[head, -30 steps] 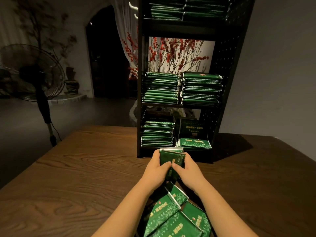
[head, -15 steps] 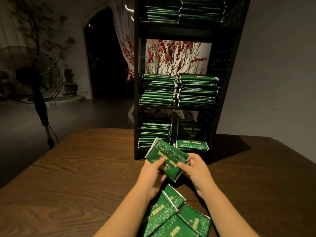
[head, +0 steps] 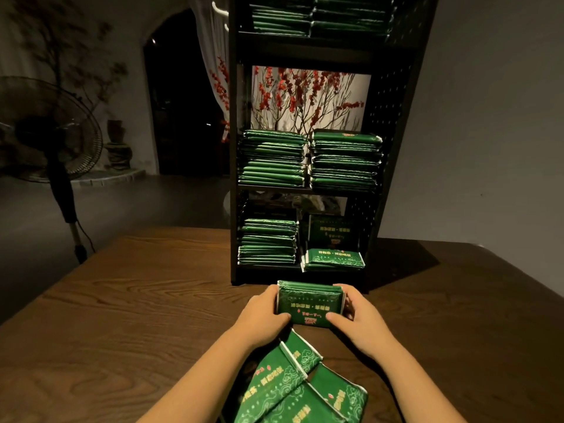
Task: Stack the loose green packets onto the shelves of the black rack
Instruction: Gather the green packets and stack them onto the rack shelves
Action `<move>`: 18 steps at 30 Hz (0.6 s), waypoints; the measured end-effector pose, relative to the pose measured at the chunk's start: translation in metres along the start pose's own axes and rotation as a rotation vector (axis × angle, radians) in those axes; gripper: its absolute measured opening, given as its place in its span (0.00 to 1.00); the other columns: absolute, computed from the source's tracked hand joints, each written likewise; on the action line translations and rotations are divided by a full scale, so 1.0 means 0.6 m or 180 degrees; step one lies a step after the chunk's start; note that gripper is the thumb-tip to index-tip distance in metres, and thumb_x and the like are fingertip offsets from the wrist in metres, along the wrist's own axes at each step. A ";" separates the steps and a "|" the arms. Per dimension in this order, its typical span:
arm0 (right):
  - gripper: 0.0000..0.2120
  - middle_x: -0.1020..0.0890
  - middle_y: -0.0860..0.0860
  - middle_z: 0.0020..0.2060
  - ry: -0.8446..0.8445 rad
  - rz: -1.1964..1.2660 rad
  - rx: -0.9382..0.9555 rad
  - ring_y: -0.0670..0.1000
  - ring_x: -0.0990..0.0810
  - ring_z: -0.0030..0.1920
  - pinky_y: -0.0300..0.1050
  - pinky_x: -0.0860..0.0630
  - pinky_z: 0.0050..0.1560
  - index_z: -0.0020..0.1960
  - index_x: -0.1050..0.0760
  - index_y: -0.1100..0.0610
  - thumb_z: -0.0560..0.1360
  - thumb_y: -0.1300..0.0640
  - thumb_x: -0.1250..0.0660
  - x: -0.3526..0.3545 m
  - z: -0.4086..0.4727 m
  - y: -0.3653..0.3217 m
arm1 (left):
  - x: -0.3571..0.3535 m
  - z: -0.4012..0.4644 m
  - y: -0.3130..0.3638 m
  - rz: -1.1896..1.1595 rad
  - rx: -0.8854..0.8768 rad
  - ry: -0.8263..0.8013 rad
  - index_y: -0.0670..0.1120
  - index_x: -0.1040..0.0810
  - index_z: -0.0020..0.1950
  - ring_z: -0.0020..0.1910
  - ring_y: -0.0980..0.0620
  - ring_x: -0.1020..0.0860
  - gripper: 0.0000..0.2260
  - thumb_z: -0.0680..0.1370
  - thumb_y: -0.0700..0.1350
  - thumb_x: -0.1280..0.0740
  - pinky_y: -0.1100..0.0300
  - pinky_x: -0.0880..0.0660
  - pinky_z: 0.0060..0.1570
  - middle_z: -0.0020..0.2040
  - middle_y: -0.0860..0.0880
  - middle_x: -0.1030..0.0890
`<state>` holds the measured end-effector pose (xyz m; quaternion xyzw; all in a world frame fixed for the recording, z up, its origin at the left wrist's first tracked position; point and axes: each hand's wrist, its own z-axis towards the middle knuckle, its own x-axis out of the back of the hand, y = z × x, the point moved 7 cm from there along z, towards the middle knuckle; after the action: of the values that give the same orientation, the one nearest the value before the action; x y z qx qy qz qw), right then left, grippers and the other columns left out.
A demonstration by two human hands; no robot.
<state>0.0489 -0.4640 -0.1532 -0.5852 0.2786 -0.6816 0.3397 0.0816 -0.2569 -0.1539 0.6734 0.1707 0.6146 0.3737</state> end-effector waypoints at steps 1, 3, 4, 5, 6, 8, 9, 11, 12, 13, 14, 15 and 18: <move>0.28 0.28 0.40 0.67 -0.0090 -0.0248 -0.0055 0.44 0.27 0.66 0.44 0.27 0.65 0.71 0.35 0.47 0.75 0.52 0.29 -0.006 -0.002 0.009 | -0.005 0.001 -0.003 0.0185 0.0042 -0.0079 0.53 0.32 0.63 0.59 0.46 0.24 0.15 0.78 0.50 0.34 0.49 0.26 0.60 0.58 0.48 0.21; 0.30 0.28 0.43 0.67 -0.0157 -0.0632 -0.0149 0.45 0.26 0.62 0.40 0.28 0.59 0.74 0.38 0.49 0.76 0.49 0.30 -0.011 -0.002 0.021 | -0.013 0.004 -0.003 0.0501 0.0071 -0.0207 0.53 0.34 0.65 0.61 0.44 0.26 0.16 0.80 0.52 0.36 0.46 0.29 0.62 0.59 0.48 0.23; 0.27 0.27 0.44 0.64 -0.0143 -0.0778 -0.0165 0.46 0.26 0.60 0.39 0.28 0.57 0.72 0.36 0.49 0.76 0.49 0.31 -0.012 -0.002 0.022 | -0.015 0.005 -0.002 0.0616 0.0058 -0.0249 0.53 0.34 0.66 0.61 0.44 0.27 0.16 0.80 0.52 0.37 0.47 0.30 0.62 0.60 0.48 0.24; 0.23 0.26 0.45 0.61 -0.0122 -0.0966 -0.0130 0.47 0.27 0.60 0.40 0.28 0.58 0.69 0.33 0.49 0.77 0.48 0.32 -0.012 0.000 0.021 | -0.014 0.004 0.002 0.0694 0.0042 -0.0281 0.53 0.34 0.66 0.62 0.45 0.28 0.15 0.81 0.53 0.37 0.47 0.30 0.62 0.60 0.49 0.24; 0.19 0.26 0.46 0.59 -0.0134 -0.1180 -0.0104 0.48 0.29 0.60 0.41 0.29 0.59 0.66 0.30 0.50 0.78 0.47 0.33 -0.013 0.002 0.022 | -0.013 0.005 0.003 0.0733 0.0016 -0.0290 0.54 0.33 0.65 0.63 0.45 0.28 0.14 0.81 0.53 0.38 0.48 0.31 0.62 0.61 0.49 0.24; 0.15 0.26 0.47 0.56 -0.0170 -0.1382 -0.0112 0.49 0.31 0.61 0.43 0.30 0.61 0.62 0.27 0.51 0.79 0.46 0.35 -0.014 0.005 0.023 | -0.012 0.006 0.003 0.0658 -0.0042 -0.0314 0.54 0.31 0.64 0.63 0.46 0.27 0.12 0.81 0.53 0.38 0.48 0.30 0.63 0.62 0.50 0.24; 0.13 0.26 0.47 0.55 -0.0154 -0.1288 -0.0128 0.49 0.30 0.60 0.43 0.29 0.60 0.61 0.25 0.52 0.79 0.47 0.36 -0.011 0.005 0.022 | -0.010 0.006 0.003 0.0505 -0.0074 -0.0333 0.54 0.31 0.64 0.62 0.47 0.26 0.12 0.81 0.53 0.38 0.48 0.30 0.63 0.62 0.51 0.23; 0.08 0.22 0.47 0.51 0.0021 -0.0572 -0.0245 0.48 0.25 0.55 0.44 0.26 0.55 0.56 0.23 0.52 0.80 0.50 0.35 0.007 0.004 0.010 | -0.007 0.011 0.011 -0.0113 -0.0143 -0.0362 0.54 0.29 0.66 0.58 0.52 0.23 0.13 0.82 0.51 0.37 0.51 0.27 0.62 0.61 0.53 0.22; 0.06 0.20 0.47 0.48 0.0138 0.0051 -0.0367 0.47 0.22 0.50 0.44 0.25 0.49 0.54 0.23 0.52 0.80 0.53 0.36 0.017 0.002 0.005 | -0.005 0.012 0.020 -0.0511 -0.0152 -0.0355 0.52 0.28 0.66 0.53 0.55 0.21 0.13 0.82 0.50 0.37 0.53 0.25 0.58 0.58 0.52 0.20; 0.06 0.19 0.48 0.44 0.0227 0.0726 -0.0502 0.47 0.22 0.44 0.42 0.26 0.42 0.54 0.23 0.53 0.81 0.55 0.37 0.026 0.003 0.001 | -0.002 0.016 0.033 -0.0846 -0.0150 -0.0317 0.49 0.27 0.63 0.46 0.56 0.21 0.11 0.82 0.50 0.36 0.55 0.24 0.52 0.53 0.51 0.18; 0.06 0.20 0.49 0.39 0.0281 0.1283 -0.0638 0.47 0.23 0.37 0.41 0.29 0.35 0.54 0.23 0.55 0.81 0.56 0.38 0.033 0.006 -0.001 | 0.001 0.020 0.046 -0.1057 -0.0126 -0.0256 0.48 0.26 0.61 0.39 0.56 0.21 0.10 0.82 0.50 0.37 0.59 0.24 0.44 0.48 0.51 0.18; 0.07 0.23 0.50 0.35 0.0319 0.1693 -0.0753 0.46 0.27 0.33 0.40 0.33 0.31 0.55 0.24 0.57 0.82 0.56 0.39 0.040 0.010 -0.002 | 0.003 0.024 0.058 -0.1187 -0.0082 -0.0184 0.47 0.26 0.59 0.35 0.56 0.23 0.10 0.82 0.50 0.37 0.62 0.27 0.38 0.43 0.51 0.19; 0.07 0.28 0.50 0.30 0.0501 0.2752 -0.1077 0.46 0.33 0.28 0.38 0.39 0.25 0.53 0.26 0.60 0.82 0.57 0.40 0.057 0.029 -0.003 | -0.011 0.043 0.090 -0.1981 0.0222 -0.0152 0.42 0.27 0.54 0.30 0.54 0.28 0.13 0.82 0.52 0.37 0.62 0.33 0.32 0.39 0.48 0.24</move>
<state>0.0631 -0.4895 -0.1280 -0.4091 0.6288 -0.4649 0.4701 0.0924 -0.3047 -0.1195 0.6155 0.3808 0.4485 0.5244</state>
